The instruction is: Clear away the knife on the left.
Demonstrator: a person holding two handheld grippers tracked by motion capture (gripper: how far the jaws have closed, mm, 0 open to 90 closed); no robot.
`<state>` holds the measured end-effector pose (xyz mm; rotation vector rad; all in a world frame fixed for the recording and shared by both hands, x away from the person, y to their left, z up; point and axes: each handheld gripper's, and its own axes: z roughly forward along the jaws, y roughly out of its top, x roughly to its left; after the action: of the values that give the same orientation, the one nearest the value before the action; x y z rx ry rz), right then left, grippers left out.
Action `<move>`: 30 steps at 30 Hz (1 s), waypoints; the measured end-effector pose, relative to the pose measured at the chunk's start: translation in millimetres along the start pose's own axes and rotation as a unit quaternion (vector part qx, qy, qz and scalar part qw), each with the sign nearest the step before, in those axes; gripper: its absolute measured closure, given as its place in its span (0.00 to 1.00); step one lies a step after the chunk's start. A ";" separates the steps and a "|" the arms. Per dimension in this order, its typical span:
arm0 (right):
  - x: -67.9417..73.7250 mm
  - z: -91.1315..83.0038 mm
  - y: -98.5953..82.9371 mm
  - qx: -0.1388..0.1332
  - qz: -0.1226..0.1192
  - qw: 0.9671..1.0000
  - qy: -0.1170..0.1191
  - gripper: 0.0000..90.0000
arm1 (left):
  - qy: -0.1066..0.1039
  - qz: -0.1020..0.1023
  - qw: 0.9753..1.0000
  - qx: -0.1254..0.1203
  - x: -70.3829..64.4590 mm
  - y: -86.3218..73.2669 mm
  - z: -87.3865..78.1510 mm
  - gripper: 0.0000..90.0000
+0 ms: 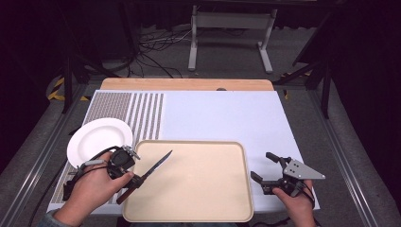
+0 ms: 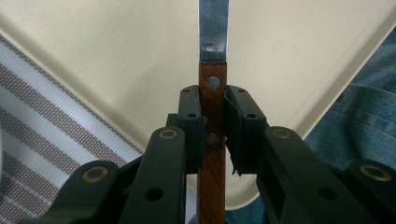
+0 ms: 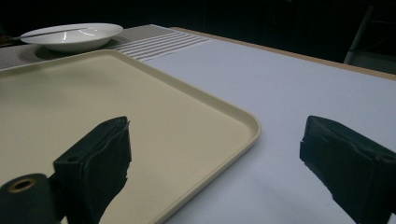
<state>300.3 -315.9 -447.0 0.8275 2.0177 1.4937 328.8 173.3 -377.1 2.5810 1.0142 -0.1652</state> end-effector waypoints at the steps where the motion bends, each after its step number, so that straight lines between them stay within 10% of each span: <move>1: 0.0 0.0 -0.1 0.000 0.000 1.000 0.001 0.10 | -0.004 -0.002 1.000 0.003 -0.6 0.6 2.0 0.86; 30: 0.0 0.9 -1.0 0.004 0.002 1.000 0.003 0.11 | -0.012 -0.009 1.000 0.027 -1.0 6.8 39.6 0.86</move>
<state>300.7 -315.5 -448.2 0.8328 2.0278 1.4931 333.6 153.4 -411.7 2.6119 1.0381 -0.2308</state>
